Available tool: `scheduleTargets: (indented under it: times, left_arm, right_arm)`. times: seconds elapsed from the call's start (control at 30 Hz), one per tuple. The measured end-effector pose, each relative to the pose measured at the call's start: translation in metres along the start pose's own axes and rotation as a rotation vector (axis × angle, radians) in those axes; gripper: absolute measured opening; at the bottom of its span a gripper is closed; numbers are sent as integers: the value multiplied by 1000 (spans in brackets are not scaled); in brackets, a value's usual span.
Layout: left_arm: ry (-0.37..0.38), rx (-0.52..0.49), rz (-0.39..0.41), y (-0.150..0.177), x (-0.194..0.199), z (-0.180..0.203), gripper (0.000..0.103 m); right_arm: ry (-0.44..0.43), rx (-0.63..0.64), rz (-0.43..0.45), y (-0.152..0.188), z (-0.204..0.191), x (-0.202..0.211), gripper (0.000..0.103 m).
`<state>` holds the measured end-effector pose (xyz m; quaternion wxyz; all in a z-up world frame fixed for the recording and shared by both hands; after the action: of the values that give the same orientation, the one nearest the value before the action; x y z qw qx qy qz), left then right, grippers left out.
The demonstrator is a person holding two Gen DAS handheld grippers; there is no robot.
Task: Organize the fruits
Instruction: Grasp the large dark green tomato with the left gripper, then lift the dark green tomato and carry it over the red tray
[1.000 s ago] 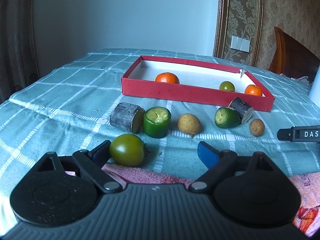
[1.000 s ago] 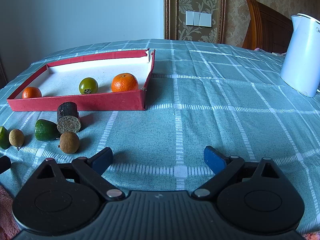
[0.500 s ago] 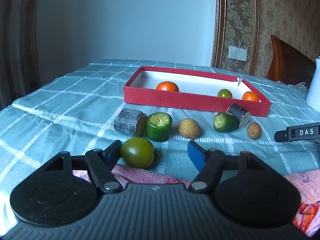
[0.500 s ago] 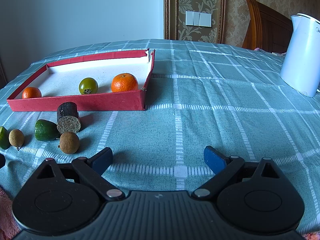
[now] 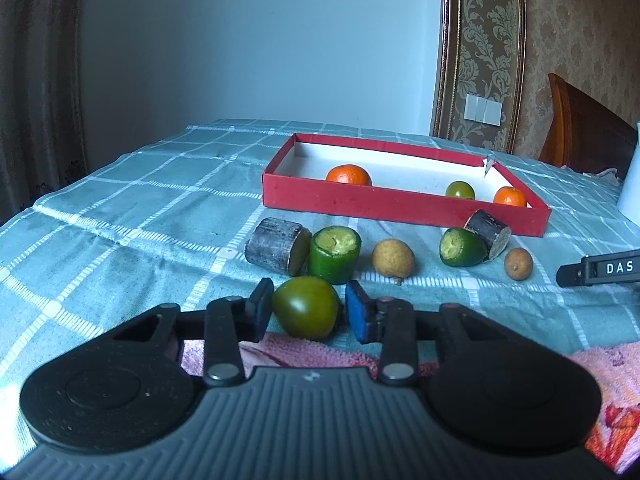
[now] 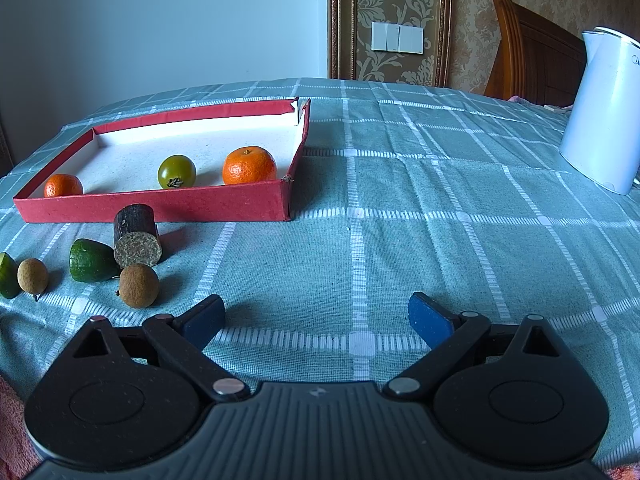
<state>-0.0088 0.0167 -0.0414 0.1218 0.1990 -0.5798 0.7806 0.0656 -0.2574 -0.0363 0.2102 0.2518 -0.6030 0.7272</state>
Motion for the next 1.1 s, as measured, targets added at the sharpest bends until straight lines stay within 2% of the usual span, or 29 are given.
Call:
scheduleTargets:
  times: [0.3, 0.47, 0.9, 0.97, 1.1]
  left_arm:
    - [-12, -36, 8, 1, -3, 4, 32]
    - [10, -14, -15, -6, -6, 6, 32]
    - [60, -44, 56, -40, -21, 30, 32]
    - [55, -39, 71, -43, -26, 32, 32]
    - [51, -14, 78, -47, -34, 30, 32]
  right_arm:
    - [0, 0, 0, 0, 0, 0, 99]
    - [-5, 1, -2, -1, 0, -1, 101]
    - [-9, -7, 4, -3, -1, -3, 103]
    - [-12, -36, 12, -4, 3, -4, 103]
    - [-54, -174, 72, -7, 25, -8, 103]
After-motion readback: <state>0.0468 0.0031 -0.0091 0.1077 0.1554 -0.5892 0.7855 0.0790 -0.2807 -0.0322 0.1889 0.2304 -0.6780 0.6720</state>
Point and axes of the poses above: each gripper's, at about its wrist camera, not at the fingertips, and x roughly against the way its jaws point, z to its right, y to its underside, the point moved 3 cm from there along -x, roughly the way its jaws point, and after that the axes turned 13 degrees about x, right-handed, at the moved point
